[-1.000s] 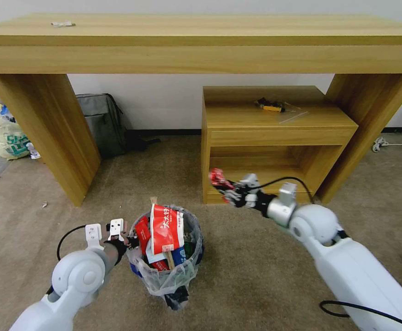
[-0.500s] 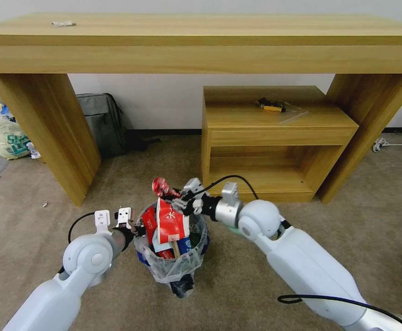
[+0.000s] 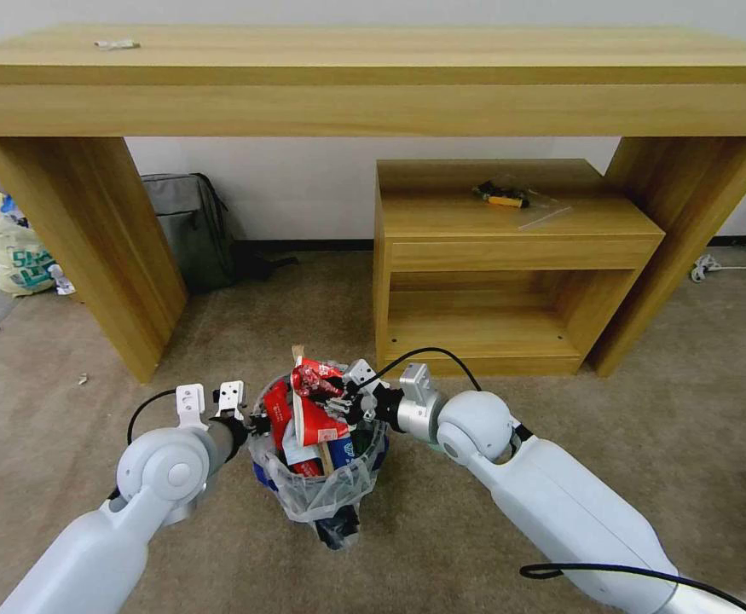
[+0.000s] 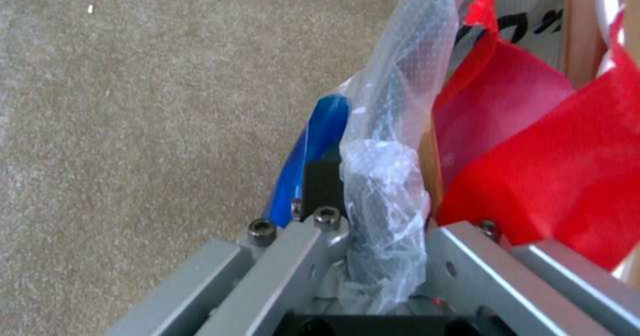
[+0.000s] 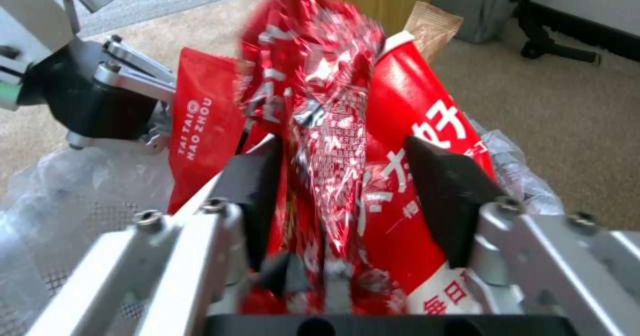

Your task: Pick up the trash bin and place the garbage on the floor into it.

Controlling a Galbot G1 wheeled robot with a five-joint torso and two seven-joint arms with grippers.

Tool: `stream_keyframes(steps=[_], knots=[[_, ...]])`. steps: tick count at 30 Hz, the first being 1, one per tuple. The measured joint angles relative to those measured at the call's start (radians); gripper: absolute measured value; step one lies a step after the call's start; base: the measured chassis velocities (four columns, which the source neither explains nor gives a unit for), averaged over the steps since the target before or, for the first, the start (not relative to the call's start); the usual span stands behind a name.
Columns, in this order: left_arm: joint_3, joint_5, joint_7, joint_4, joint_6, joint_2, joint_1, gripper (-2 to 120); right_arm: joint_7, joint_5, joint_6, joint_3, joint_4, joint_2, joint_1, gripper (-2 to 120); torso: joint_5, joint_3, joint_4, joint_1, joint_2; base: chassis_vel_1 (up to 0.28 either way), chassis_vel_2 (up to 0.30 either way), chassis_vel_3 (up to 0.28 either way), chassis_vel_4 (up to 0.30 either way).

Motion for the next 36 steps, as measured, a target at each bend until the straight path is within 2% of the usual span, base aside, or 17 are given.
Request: stream_keyframes(steps=[4, 5, 12, 20, 27, 29, 31, 36], knots=[[-0.003, -0.001, -0.001, -0.003, 0.000, 0.001, 0.001, 0, 0.008, 0.005, 0.003, 0.006, 0.012, -0.004, -0.006, 76, 0.0000, 0.000, -0.0002, 0.000, 0.000, 0.000, 0.000, 0.000, 0.000], [-0.003, -0.001, -0.001, -0.003, 0.000, 0.001, 0.001, 0, 0.008, 0.005, 0.003, 0.006, 0.012, -0.004, -0.006, 76, 0.0000, 0.000, -0.0002, 0.000, 0.000, 0.000, 0.000, 0.000, 0.000], [-0.008, -0.016, -0.015, -0.010, 0.000, 0.004, 0.006, 0, 0.017, 0.009, 0.004, 0.017, 0.036, -0.006, -0.016, 99, 0.0000, 0.000, -0.0002, 0.000, 0.000, 0.000, 0.000, 0.000, 0.000], [-0.015, -0.024, -0.022, -0.012, 0.000, 0.009, 0.013, 0, 0.022, 0.010, 0.008, 0.041, 0.053, -0.007, -0.031, 100, 0.0000, 0.000, -0.0001, 0.000, 0.000, 0.000, 0.000, 0.000, 0.000], [-0.037, -0.030, -0.031, -0.017, 0.000, 0.013, 0.034, 0, 0.055, 0.035, 0.016, 0.135, 0.118, -0.027, -0.073, 100, 0.0000, 0.000, -0.0002, 0.000, 0.000, 0.000, 0.000, 0.000, 0.000], [-0.037, -0.030, -0.031, -0.017, 0.000, 0.013, 0.034, 0, 0.055, 0.035, 0.016, 0.135, 0.118, -0.027, -0.073, 100, 0.0000, 0.000, -0.0002, 0.000, 0.000, 0.000, 0.000, 0.000, 0.000], [-0.060, -0.021, -0.027, -0.024, 0.000, 0.014, 0.063, 0, 0.091, 0.044, 0.051, 0.205, 0.156, -0.058, -0.119, 100, 0.0001, 0.000, -0.0001, 0.000, 0.000, 0.000, 0.000, 0.000, 0.000], [-0.087, -0.015, -0.024, -0.027, 0.000, 0.017, 0.083, 0, 0.126, 0.033, 0.097, 0.294, 0.150, -0.070, -0.166, 100, 0.0001, 0.000, -0.0002, 0.000, 0.000, 0.000, 0.000, 0.000, 0.000]])
